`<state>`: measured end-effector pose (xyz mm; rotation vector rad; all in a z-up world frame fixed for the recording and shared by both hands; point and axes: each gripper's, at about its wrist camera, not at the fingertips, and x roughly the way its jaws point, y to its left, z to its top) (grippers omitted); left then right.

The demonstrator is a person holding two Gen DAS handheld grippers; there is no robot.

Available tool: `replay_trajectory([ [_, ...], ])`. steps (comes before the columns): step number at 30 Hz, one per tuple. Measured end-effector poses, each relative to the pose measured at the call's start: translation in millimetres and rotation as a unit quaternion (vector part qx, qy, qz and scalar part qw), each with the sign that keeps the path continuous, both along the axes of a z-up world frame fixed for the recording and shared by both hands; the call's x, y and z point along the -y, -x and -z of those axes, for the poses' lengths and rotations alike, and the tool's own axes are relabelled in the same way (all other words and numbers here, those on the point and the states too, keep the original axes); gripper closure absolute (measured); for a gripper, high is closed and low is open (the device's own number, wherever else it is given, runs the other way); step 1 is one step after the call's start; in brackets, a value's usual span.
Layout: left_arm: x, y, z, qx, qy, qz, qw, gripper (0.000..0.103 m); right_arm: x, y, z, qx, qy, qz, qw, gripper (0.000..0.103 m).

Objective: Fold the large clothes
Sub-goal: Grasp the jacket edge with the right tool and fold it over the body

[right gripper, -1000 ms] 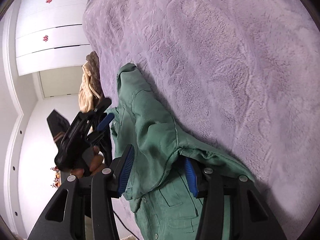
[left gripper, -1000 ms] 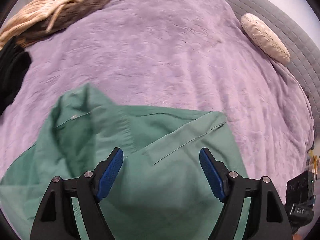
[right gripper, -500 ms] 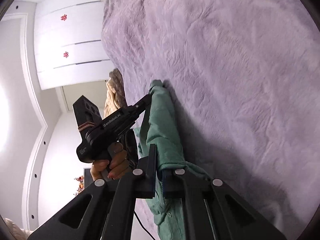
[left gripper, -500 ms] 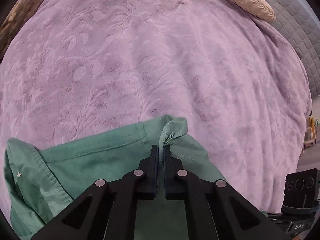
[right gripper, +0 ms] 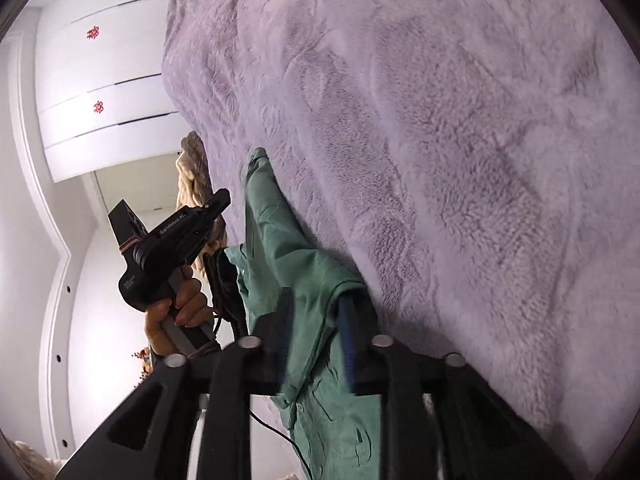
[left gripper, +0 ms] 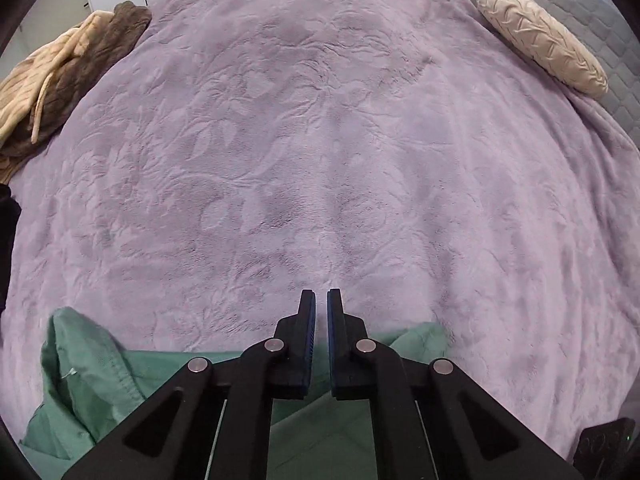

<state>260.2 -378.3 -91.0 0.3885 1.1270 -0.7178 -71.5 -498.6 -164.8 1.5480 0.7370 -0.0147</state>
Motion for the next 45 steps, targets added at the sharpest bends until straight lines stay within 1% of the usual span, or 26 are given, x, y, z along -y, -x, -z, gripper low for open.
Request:
replay_trajectory([
  [1,-10,0,-6,-0.001,0.002,0.001,1.0000,0.096,0,-1,-8,0.003,0.013,-0.011,1.000,0.043],
  [2,-20,2,-12,0.002,0.002,0.000,1.0000,0.091,1,-5,-15,0.001,0.030,-0.027,0.999,0.042],
  [3,-29,5,-17,0.007,0.001,-0.004,1.0000,0.074,1,-11,-25,-0.003,0.052,-0.044,0.998,0.042],
  [4,-42,8,-22,0.012,-0.001,-0.012,0.9999,0.021,2,-17,-34,-0.004,0.078,-0.058,0.995,0.042],
  [5,-58,12,-27,0.023,0.003,-0.025,0.9994,0.001,3,-24,-43,-0.004,0.104,-0.070,0.992,0.042],
  [6,-73,17,-31,0.037,0.009,-0.037,0.9986,0.001,4,-34,-53,-0.004,0.132,-0.084,0.988,0.042],
  [8,-101,21,-33,0.026,0.001,-0.052,0.9983,0.001,5,-61,-68,-0.008,0.180,-0.111,0.977,0.042],
  [10,-127,26,-30,0.032,-0.008,-0.081,0.9962,0.001,8,-100,-73,-0.023,0.216,-0.142,0.966,0.042],
  [13,-174,31,-18,0.038,-0.036,-0.132,0.9899,0.001,5,-157,-64,-0.043,0.259,-0.194,0.945,0.042],
  [17,-233,33,-4,0.022,-0.055,-0.216,0.9746,0.001,-7,-218,-32,-0.081,0.289,-0.262,0.917,0.045],
  [18,-246,35,-4,0.021,-0.058,-0.231,0.9709,0.001,-12,-224,-28,-0.087,0.299,-0.274,0.910,0.053],
  [19,-258,36,-3,0.020,-0.060,-0.247,0.9671,0.001,-17,-226,-26,-0.092,0.316,-0.284,0.900,0.087],
  [22,-284,41,-1,0.017,-0.062,-0.280,0.9577,0.001,-18,-222,-41,-0.089,0.377,-0.269,0.882,0.097],
  [23,-291,41,1,0.016,-0.063,-0.290,0.9548,0.001,-12,-218,-39,-0.098,0.387,-0.256,0.881,0.097],
  [24,-297,40,2,0.015,-0.062,-0.296,0.9530,0.001,-4,-216,-33,-0.110,0.378,-0.245,0.886,0.097],
  [26,-305,38,6,0.013,-0.059,-0.303,0.9510,0.001,10,-212,-17,-0.118,0.338,-0.232,0.904,0.097],
  [27,-306,36,10,0.010,-0.057,-0.304,0.9507,0.001,11,-209,-15,-0.113,0.330,-0.227,0.909,0.097],
  [31,-305,27,34,-0.012,-0.064,-0.295,0.9533,0.001,4,-208,-21,-0.115,0.350,-0.240,0.898,0.097],
  [33,-304,20,42,-0.023,-0.058,-0.293,0.9541,0.002,3,-206,-22,-0.116,0.352,-0.241,0.897,0.097],
  [34,-304,18,44,-0.027,-0.049,-0.294,0.9543,0.009,4,-205,-22,-0.116,0.351,-0.238,0.898,0.097],
  [35,-303,15,43,-0.032,-0.034,-0.293,0.9548,0.025,4,-204,-24,-0.117,0.352,-0.233,0.899,0.097],
  [36,-303,14,41,-0.036,-0.021,-0.292,0.9555,0.036,4,-203,-26,-0.119,0.357,-0.226,0.898,0.097],
  [37,-301,13,38,-0.044,0.001,-0.285,0.9576,0.066,3,-201,-28,-0.121,0.365,-0.220,0.897,0.097],
  [38,-298,12,34,-0.051,0.013,-0.277,0.9595,0.077,2,-200,-30,-0.124,0.375,-0.214,0.893,0.097],
  [41,-290,12,28,-0.021,0.008,-0.255,0.9666,0.078,0,-203,-26,-0.137,0.382,-0.210,0.889,0.097],
  [45,-293,4,37,-0.013,0.003,-0.251,0.9680,0.078,0,-199,-31,-0.145,0.381,-0.213,0.888,0.098],
])
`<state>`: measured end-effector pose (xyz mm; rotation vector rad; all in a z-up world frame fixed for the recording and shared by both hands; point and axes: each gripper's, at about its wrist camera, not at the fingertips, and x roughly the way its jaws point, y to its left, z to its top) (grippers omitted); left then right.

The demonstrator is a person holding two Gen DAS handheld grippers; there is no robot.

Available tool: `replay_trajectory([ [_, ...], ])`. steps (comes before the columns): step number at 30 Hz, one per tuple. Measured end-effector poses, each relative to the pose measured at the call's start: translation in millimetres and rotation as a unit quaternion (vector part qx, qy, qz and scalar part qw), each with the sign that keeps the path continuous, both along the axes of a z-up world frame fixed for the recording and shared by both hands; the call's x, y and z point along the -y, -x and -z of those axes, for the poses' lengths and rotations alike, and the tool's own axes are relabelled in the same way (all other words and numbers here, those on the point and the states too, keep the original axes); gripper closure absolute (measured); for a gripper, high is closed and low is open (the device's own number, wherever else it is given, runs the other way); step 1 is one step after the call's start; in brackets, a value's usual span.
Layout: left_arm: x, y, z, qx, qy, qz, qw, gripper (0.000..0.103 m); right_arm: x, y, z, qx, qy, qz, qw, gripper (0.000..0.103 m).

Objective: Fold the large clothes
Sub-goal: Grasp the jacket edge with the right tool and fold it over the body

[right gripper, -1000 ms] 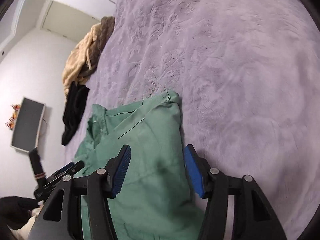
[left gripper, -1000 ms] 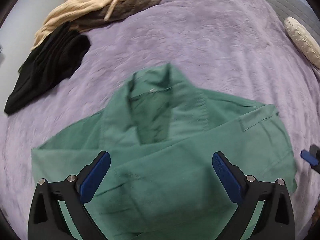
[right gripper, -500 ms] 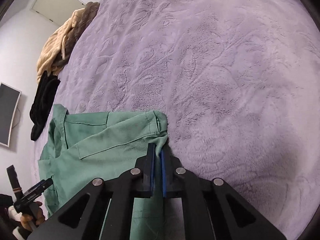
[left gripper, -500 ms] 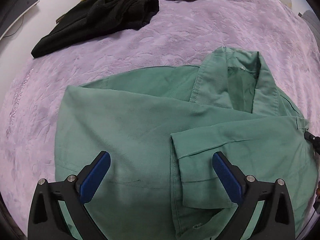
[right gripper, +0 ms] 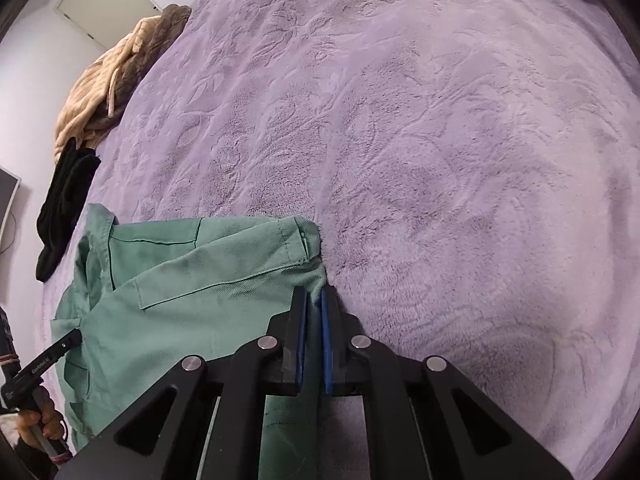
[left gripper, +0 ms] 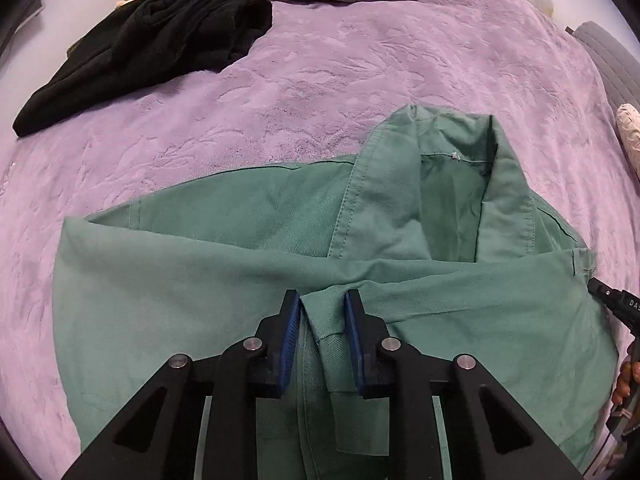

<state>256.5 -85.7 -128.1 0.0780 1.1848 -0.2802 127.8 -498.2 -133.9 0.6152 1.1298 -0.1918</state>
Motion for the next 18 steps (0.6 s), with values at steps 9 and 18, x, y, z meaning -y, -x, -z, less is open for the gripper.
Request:
replay_trajectory([
  [9,-35,37,-39,0.039,-0.035,-0.039,0.9979,0.030,-28,50,-48,0.022,-0.039,-0.050,0.998,0.091],
  [18,-12,87,-4,0.002,-0.082,0.004,0.9967,0.030,-60,89,-10,-0.047,-0.023,-0.092,0.994,0.094],
])
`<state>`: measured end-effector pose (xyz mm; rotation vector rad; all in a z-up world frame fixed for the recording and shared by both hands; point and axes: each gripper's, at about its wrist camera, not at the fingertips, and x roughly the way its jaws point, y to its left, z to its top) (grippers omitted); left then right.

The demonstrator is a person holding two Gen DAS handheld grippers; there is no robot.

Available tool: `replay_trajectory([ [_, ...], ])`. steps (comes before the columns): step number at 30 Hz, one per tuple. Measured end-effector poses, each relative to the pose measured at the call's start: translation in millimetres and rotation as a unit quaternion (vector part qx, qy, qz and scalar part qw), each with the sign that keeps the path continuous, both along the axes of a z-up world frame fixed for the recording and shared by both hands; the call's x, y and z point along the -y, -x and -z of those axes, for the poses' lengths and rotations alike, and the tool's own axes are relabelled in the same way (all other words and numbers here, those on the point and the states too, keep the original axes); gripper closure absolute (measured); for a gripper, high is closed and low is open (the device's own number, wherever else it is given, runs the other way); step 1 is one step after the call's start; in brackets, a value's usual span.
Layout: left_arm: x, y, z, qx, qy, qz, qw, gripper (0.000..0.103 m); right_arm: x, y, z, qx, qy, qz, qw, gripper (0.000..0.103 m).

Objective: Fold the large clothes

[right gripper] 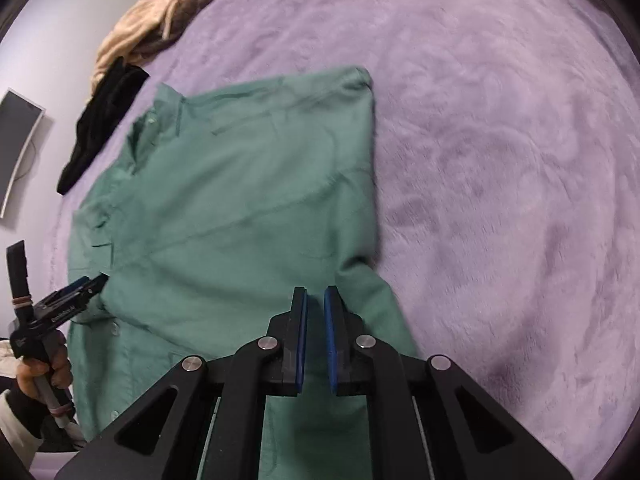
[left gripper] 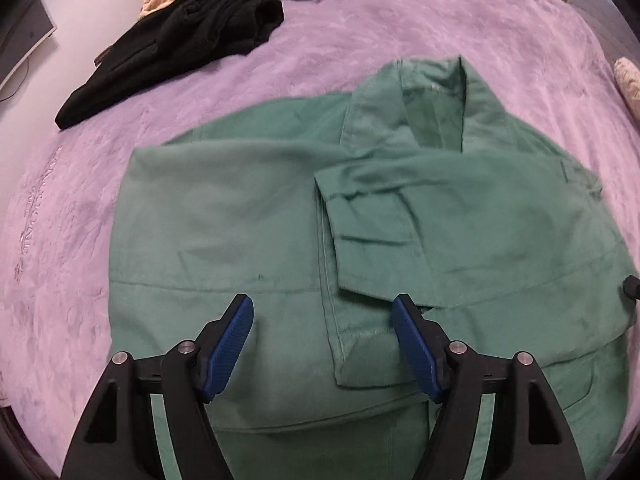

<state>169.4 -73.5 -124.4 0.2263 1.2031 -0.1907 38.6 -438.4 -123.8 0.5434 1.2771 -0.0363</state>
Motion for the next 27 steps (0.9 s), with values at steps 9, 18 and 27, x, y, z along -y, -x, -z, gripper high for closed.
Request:
replay_trajectory([
  [9,-13,10,-6,-0.006,0.006,-0.020,0.9998,0.029,7,19,-21,-0.022,-0.021,0.023,0.999,0.090],
  [18,-11,45,-31,-0.023,-0.009,-0.014,0.9996,0.029,-14,38,-41,-0.042,-0.042,0.026,0.998,0.064],
  [27,-11,85,-42,-0.042,-0.011,-0.023,0.9988,0.029,-33,52,-64,-0.051,-0.048,0.017,0.997,0.054],
])
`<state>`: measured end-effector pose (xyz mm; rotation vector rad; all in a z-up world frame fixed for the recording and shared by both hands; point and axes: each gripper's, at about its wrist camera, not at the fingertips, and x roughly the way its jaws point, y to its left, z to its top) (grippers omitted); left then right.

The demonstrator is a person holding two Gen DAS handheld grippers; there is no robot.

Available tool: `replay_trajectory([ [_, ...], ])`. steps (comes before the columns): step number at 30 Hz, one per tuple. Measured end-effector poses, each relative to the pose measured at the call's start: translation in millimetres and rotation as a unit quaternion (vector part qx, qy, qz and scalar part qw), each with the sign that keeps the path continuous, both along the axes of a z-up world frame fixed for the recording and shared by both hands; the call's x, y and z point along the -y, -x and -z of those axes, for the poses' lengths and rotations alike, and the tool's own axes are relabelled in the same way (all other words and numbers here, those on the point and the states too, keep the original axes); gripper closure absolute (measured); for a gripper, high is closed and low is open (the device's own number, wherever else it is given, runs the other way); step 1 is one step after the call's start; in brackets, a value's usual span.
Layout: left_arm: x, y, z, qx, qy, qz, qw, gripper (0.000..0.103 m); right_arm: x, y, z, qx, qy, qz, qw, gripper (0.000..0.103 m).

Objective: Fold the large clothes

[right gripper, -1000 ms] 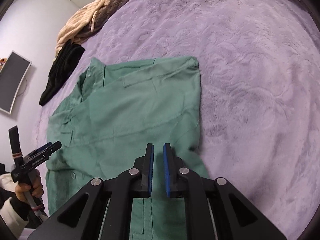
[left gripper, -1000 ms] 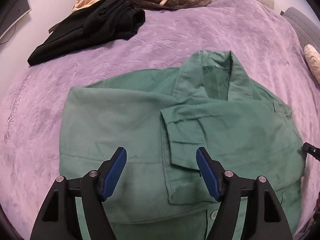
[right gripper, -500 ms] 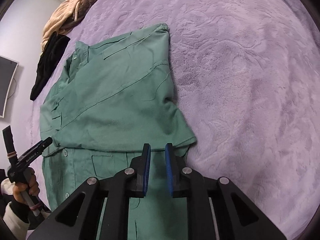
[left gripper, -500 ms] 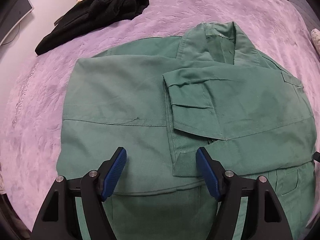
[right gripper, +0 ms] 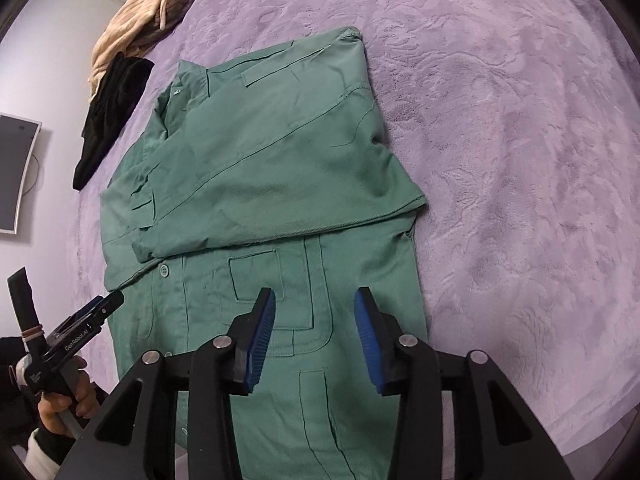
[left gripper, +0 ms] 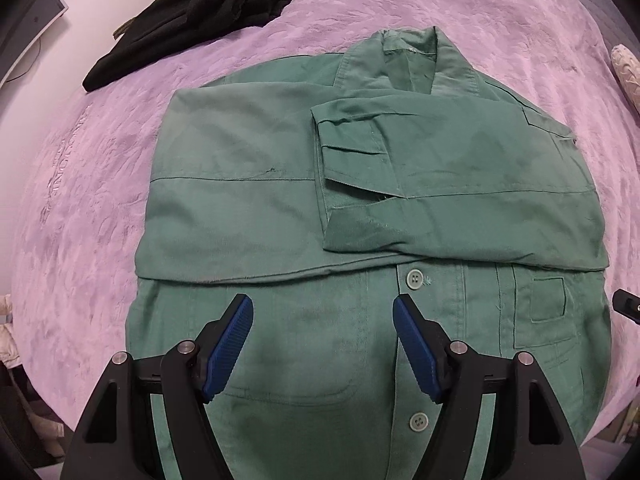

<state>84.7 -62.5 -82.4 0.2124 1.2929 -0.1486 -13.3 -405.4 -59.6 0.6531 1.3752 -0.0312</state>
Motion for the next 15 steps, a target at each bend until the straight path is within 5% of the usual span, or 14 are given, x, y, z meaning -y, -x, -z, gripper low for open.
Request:
replay_trajectory([
  [9,-14,27,-13,-0.014,0.008,-0.029,0.9995,0.029,-19,8,-15,-0.006,-0.008,-0.013,1.000,0.051],
  [11,-16,31,-16,-0.015,0.005,-0.033,0.9993,0.000,-24,9,-18,-0.007,-0.008,-0.018,1.000,0.051],
  [15,-19,40,-23,-0.008,0.004,-0.031,0.9995,0.000,-32,10,-21,-0.009,-0.011,-0.027,1.000,0.051],
])
